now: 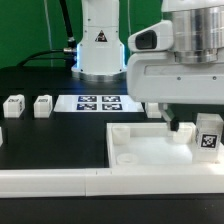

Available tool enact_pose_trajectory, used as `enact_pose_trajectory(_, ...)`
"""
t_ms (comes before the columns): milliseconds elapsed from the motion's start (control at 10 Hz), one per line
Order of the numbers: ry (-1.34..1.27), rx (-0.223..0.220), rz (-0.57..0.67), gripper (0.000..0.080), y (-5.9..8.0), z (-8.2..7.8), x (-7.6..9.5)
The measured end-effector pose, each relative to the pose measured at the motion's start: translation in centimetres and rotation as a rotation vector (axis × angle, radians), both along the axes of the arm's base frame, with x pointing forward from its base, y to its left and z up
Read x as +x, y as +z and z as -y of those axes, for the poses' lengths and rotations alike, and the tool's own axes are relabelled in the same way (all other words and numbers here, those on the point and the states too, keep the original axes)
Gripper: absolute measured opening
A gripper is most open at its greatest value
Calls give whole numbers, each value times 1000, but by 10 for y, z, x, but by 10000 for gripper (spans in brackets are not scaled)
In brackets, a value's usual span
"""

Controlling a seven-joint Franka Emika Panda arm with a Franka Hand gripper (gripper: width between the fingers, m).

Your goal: Assemble square table

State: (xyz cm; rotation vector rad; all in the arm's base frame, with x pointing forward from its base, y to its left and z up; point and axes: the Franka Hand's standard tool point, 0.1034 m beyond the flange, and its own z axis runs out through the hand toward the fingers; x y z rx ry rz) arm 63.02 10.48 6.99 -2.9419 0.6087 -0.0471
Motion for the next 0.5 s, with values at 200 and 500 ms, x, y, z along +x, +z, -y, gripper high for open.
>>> enact_pose_trajectory(200,129,-19,29,649,-1,-4,0)
enact_pose_trajectory(500,77,-16,24,390,-1,-3,1)
